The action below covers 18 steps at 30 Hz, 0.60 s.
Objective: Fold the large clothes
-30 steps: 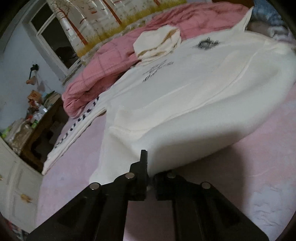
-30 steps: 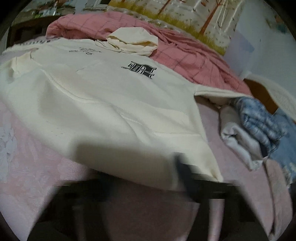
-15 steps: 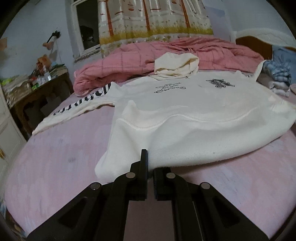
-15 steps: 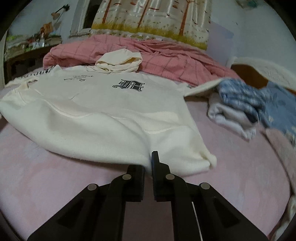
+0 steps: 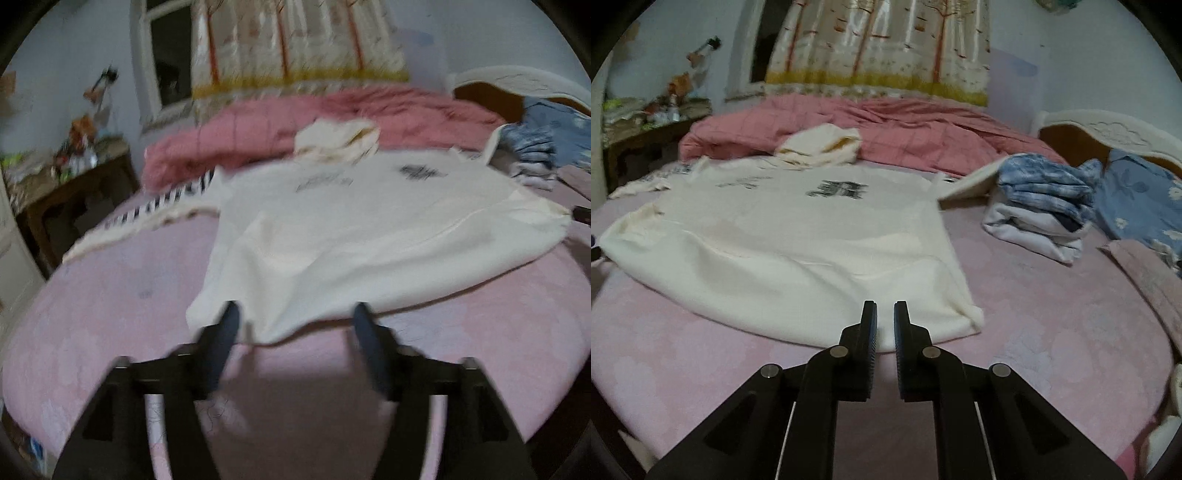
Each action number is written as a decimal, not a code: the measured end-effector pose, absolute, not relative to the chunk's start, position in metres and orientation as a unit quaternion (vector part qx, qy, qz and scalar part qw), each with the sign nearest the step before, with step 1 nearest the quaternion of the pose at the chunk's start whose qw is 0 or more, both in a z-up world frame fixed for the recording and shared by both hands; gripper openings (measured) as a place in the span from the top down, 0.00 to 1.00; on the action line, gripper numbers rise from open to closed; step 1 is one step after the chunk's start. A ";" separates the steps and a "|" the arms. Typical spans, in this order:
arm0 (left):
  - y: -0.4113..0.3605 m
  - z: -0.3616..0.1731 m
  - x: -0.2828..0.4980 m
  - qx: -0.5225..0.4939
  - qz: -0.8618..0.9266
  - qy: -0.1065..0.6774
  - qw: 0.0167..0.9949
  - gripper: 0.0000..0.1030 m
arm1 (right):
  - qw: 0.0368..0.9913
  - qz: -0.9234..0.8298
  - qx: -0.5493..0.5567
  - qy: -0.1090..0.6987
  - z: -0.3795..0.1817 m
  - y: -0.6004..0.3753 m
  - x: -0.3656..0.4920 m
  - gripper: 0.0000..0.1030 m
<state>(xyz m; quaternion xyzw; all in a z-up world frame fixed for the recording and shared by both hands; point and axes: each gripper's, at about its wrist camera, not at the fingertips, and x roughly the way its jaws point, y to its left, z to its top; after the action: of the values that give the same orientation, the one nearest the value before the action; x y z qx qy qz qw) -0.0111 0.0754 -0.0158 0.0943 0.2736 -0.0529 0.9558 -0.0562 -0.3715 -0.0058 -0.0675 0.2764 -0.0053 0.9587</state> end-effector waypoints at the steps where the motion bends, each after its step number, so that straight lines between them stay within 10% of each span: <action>1: 0.072 -0.013 -0.015 0.099 -0.054 0.269 0.956 0.25 | 0.959 0.003 -0.064 0.277 -0.007 -0.369 -0.057 0.91; 3: 0.068 -0.007 -0.017 0.095 -0.069 0.264 0.957 0.21 | 0.958 0.009 -0.060 0.280 -0.009 -0.363 -0.055 0.87; 7: 0.057 -0.006 -0.011 0.112 -0.086 0.266 0.954 0.17 | 0.962 0.026 -0.051 0.267 -0.014 -0.349 -0.052 0.28; 18: 0.041 -0.041 0.031 0.199 -0.060 0.347 0.915 0.04 | 0.909 0.036 -0.243 0.336 -0.043 -0.296 -0.042 0.22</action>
<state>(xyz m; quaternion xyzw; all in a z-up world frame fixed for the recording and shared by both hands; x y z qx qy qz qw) 0.0308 0.0412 -0.0409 0.1993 0.3467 -0.0605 0.9146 -0.0422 -0.2961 -0.0428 -0.2433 0.3361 0.0357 0.9091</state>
